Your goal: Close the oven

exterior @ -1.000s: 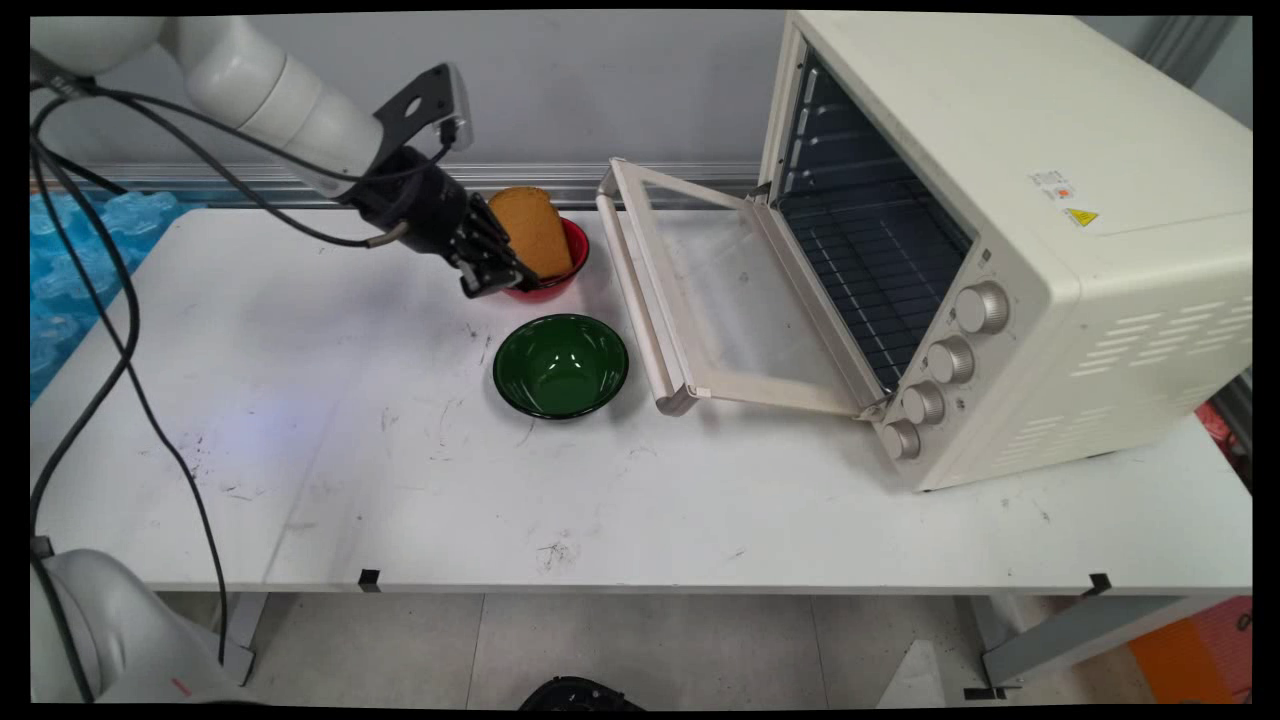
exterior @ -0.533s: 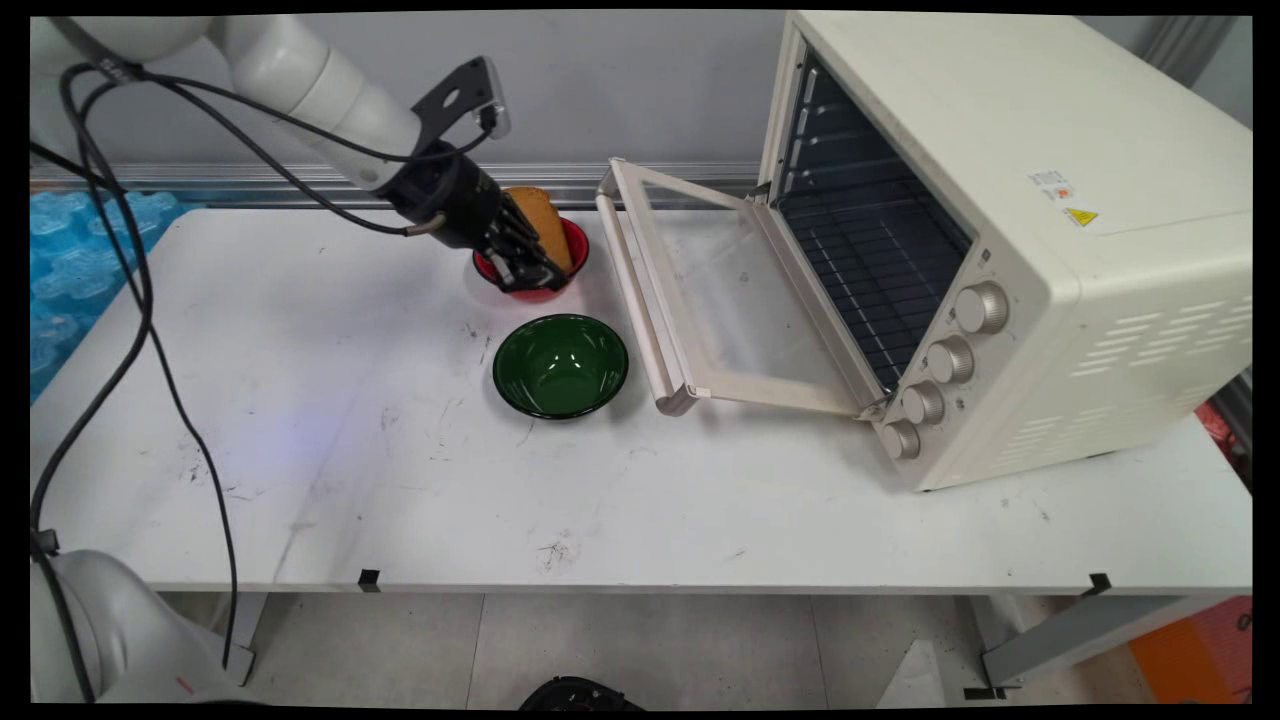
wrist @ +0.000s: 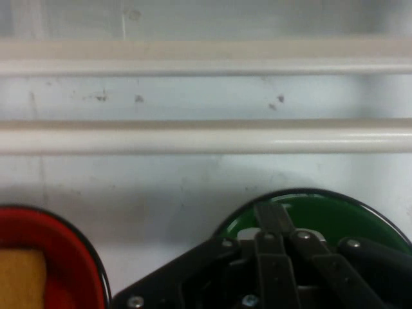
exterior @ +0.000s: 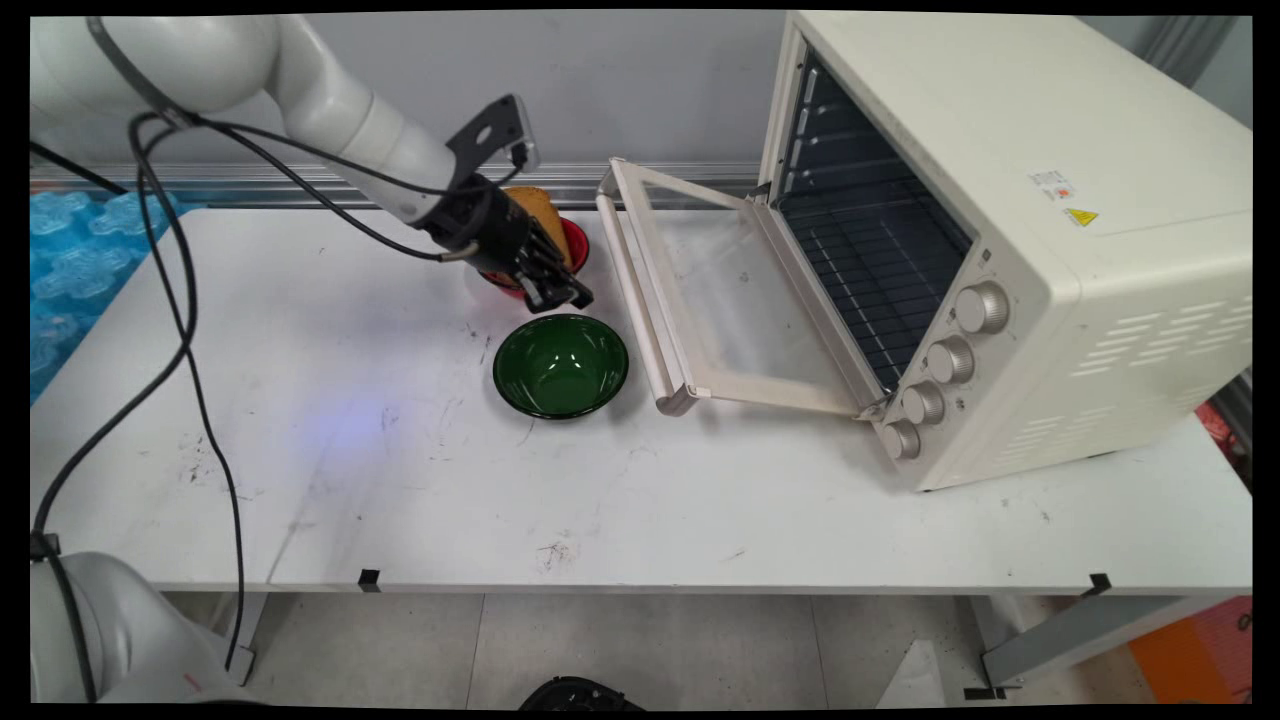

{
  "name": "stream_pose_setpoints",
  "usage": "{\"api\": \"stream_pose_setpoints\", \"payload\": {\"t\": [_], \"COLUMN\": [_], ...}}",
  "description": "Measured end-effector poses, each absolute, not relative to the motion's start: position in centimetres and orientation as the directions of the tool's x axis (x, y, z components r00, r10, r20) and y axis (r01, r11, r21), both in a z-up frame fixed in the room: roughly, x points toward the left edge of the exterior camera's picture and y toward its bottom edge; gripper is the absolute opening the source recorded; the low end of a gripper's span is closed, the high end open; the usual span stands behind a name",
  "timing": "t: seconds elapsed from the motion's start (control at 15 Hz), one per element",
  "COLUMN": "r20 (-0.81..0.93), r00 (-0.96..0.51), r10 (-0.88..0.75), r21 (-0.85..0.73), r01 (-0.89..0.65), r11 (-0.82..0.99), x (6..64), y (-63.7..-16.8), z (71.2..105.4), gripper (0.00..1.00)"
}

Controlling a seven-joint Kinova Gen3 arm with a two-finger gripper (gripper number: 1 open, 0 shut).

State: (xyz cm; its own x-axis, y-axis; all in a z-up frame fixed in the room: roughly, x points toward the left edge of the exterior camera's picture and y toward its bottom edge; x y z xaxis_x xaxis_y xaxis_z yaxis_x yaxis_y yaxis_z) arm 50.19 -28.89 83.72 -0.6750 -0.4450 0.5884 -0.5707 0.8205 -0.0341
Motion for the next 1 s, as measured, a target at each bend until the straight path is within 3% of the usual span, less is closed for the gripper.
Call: {"api": "stream_pose_setpoints", "payload": {"t": [1.0], "r20": [0.655], "r00": [-0.661], "r10": [-0.366], "r21": [-0.085], "r01": [-0.546], "r11": [0.833], "x": [48.3], "y": [-32.1], "z": [78.1], "gripper": [0.00]}}
